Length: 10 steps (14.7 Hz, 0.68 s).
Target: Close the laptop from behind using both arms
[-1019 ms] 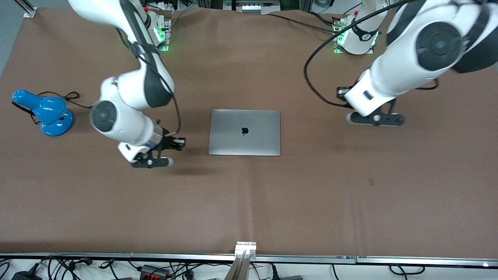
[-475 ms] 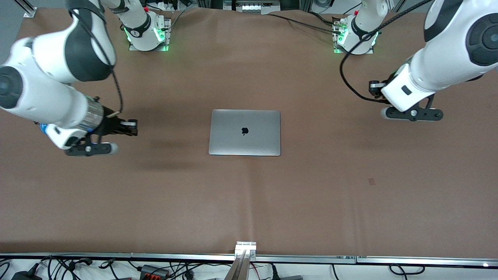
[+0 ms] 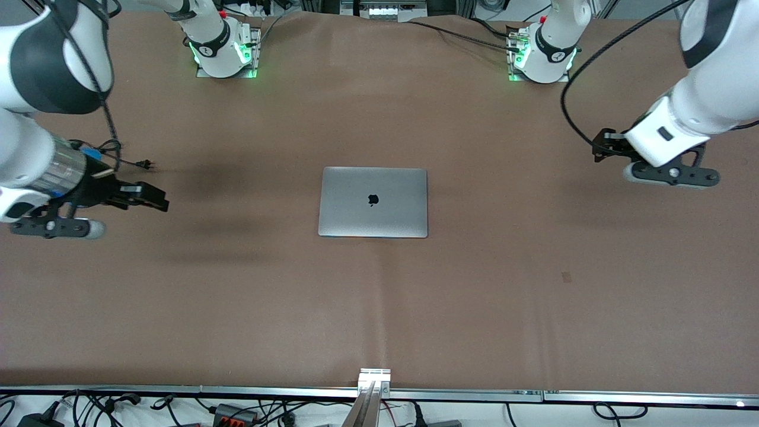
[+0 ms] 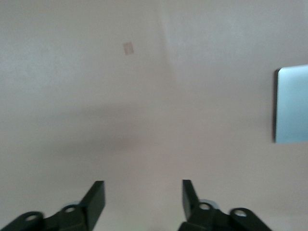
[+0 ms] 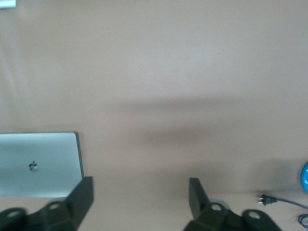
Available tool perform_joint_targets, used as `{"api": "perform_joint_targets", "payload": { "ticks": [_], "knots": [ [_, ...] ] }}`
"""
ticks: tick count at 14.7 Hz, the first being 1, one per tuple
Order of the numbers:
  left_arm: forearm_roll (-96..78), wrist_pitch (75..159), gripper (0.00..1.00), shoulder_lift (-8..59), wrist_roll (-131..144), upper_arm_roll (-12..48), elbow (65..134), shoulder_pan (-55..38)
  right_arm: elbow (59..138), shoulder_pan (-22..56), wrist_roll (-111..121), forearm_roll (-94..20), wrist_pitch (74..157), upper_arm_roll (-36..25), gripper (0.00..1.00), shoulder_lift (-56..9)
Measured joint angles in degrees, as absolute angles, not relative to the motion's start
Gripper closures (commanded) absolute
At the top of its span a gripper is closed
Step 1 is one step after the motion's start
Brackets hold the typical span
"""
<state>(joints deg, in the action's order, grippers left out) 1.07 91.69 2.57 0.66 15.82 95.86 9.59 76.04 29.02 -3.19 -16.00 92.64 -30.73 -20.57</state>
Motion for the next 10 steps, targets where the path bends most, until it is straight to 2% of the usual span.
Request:
{"api": "perform_joint_targets", "payload": {
  "ticks": [3,6,8,10],
  "knots": [
    [-0.2,93.6,0.00,0.7,-1.2,11.9,98.5,9.6,72.4,13.4,-3.2,-14.7,92.0,-17.7,0.00,-20.4],
    [-0.2,93.8,0.00,-0.7,-1.1,11.8,100.0,9.4,71.8,0.2,-3.0,-7.6,91.8,-4.4,0.00,-19.5],
    [-0.2,93.8,0.00,-0.7,-1.1,11.7,100.1,9.4,71.8,-1.7,-3.0,-4.9,91.5,-1.2,0.00,-18.9],
    [-0.2,93.8,0.00,-0.7,-1.1,11.7,100.1,9.4,71.8,-1.5,-3.0,-4.1,91.5,-1.1,0.00,-18.5]
  ]
}}
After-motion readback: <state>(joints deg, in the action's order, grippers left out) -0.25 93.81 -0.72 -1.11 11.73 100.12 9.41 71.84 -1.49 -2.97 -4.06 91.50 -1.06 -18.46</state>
